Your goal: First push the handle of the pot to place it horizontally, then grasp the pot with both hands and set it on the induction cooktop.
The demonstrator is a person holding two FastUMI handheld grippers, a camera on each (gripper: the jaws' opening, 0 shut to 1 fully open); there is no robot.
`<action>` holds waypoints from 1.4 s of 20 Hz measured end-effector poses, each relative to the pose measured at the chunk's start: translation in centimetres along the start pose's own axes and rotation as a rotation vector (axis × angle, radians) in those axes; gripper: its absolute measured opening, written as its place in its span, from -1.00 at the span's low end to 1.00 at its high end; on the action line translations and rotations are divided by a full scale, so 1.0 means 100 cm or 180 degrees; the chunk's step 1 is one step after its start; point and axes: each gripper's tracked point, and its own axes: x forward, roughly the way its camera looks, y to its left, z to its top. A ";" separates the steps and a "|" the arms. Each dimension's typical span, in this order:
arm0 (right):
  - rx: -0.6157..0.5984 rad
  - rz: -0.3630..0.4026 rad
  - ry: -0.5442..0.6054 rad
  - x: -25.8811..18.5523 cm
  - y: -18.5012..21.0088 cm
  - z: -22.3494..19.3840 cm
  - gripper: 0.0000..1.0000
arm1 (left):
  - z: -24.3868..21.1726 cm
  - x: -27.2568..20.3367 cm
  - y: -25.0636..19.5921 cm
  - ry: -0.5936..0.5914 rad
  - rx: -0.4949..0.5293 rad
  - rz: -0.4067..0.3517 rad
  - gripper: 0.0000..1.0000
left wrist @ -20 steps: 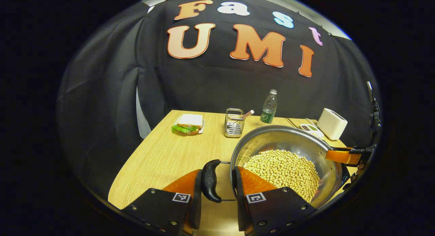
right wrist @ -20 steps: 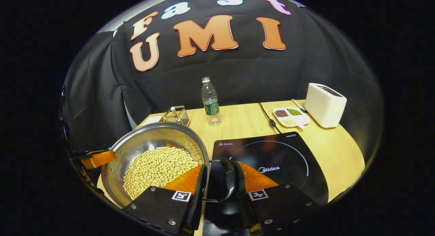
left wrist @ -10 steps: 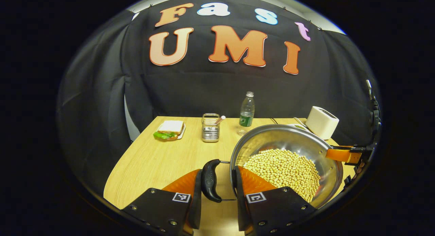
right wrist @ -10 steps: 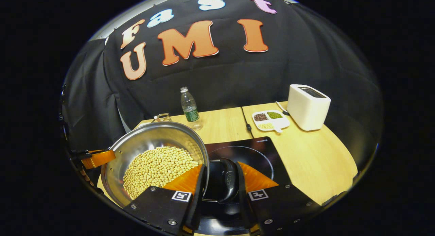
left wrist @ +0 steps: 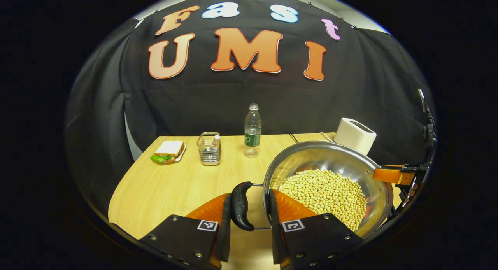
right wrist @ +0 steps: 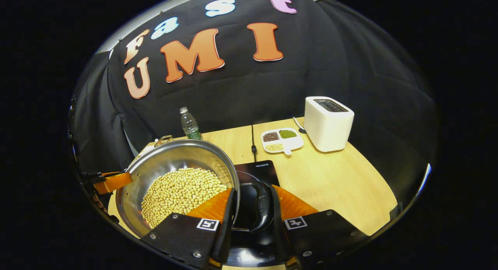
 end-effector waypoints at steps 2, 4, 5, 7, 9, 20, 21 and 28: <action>0.0002 -0.0036 0.0019 0.002 -0.014 0.000 -0.07 | -0.003 0.006 -0.013 0.0034 -0.0004 -0.0028 -0.14; 0.0012 -0.0065 0.0036 0.003 -0.026 -0.001 -0.07 | -0.007 0.011 -0.026 0.0064 -0.0004 -0.0057 -0.14; 0.0013 -0.0076 0.0048 0.005 -0.031 -0.002 -0.07 | -0.009 0.015 -0.031 0.0082 -0.0001 -0.0071 -0.12; 0.0035 -0.0096 0.0077 0.008 -0.041 -0.004 -0.07 | -0.011 0.023 -0.040 0.0115 0.0007 -0.0098 -0.12; 0.0056 -0.0119 0.0101 0.013 -0.048 -0.006 -0.07 | -0.015 0.030 -0.046 0.0151 -0.0008 -0.0121 -0.12; 0.0072 -0.0170 0.0224 0.028 -0.056 -0.020 -0.07 | -0.035 0.054 -0.055 0.0305 -0.0053 -0.0185 -0.11; 0.0057 -0.0165 0.0232 0.029 -0.056 -0.020 -0.06 | -0.036 0.054 -0.054 0.0320 -0.0080 -0.0195 -0.11; 0.0158 -0.0211 0.0013 0.016 -0.064 0.008 0.29 | -0.020 0.043 -0.037 0.0148 -0.0205 -0.0177 0.02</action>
